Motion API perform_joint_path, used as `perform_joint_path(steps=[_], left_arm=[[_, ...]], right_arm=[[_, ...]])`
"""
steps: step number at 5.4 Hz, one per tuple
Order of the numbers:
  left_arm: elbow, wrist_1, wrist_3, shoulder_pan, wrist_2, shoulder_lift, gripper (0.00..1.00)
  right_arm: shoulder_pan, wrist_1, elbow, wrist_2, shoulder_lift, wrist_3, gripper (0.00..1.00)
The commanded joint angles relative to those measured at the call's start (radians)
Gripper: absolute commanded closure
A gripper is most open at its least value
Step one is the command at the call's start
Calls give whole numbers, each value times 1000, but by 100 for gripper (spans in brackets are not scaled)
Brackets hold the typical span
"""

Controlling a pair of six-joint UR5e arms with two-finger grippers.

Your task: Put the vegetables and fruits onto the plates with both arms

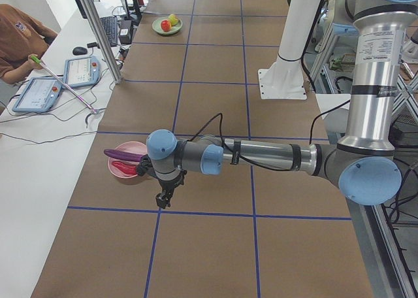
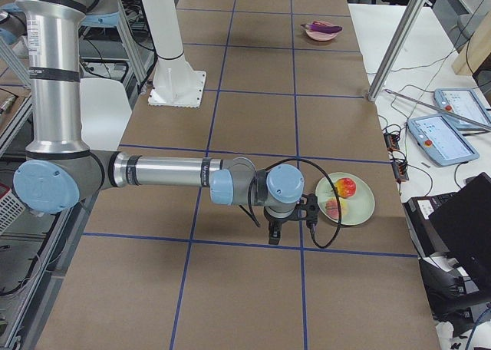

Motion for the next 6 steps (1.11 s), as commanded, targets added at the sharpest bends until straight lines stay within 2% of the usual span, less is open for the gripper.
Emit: perform_joint_path(steps=[1, 2, 4, 6], left_arm=[[2, 3, 1, -65, 1, 1, 0], [5, 4, 1, -90, 4, 0, 0], [-3, 16, 6, -107, -1, 53, 0], [-4, 16, 4, -107, 5, 53, 0]], right_arm=[[20, 52, 17, 2, -49, -5, 0], [26, 54, 68, 0, -83, 5, 0], [34, 52, 87, 5, -101, 6, 0], [48, 43, 115, 6, -109, 7, 0]])
